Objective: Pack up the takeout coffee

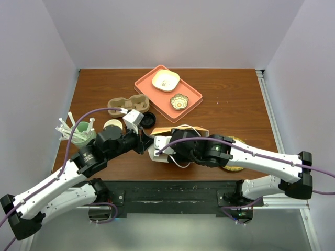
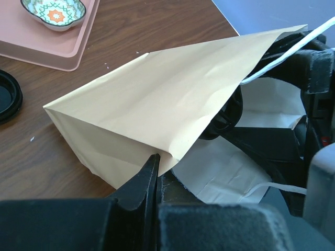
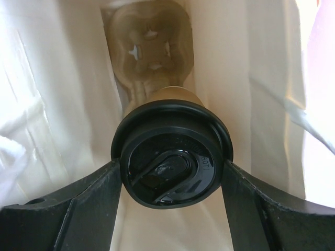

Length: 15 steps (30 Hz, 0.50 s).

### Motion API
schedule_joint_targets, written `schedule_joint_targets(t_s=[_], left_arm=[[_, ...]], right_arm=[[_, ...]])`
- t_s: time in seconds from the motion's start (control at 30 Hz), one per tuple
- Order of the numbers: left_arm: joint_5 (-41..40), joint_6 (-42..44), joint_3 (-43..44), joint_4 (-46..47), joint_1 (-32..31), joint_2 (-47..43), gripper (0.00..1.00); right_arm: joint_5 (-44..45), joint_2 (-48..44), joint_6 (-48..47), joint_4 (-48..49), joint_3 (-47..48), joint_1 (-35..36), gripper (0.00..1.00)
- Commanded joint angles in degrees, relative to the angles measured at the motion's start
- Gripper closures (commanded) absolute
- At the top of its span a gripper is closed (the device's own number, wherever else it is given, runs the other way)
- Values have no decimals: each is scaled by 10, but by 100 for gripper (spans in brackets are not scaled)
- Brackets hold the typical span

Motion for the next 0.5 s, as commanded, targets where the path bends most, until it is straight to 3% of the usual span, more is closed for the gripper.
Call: schedule_joint_targets(t_s=[0.0,0.47], left_arm=[[19,10,9,12,-1,5,100],[36,67,47,-36,-1,25,100]], right_arm=[[18,0,-67,6,-13,-7,66],[0,-20,-156,28,-51,-23,67]])
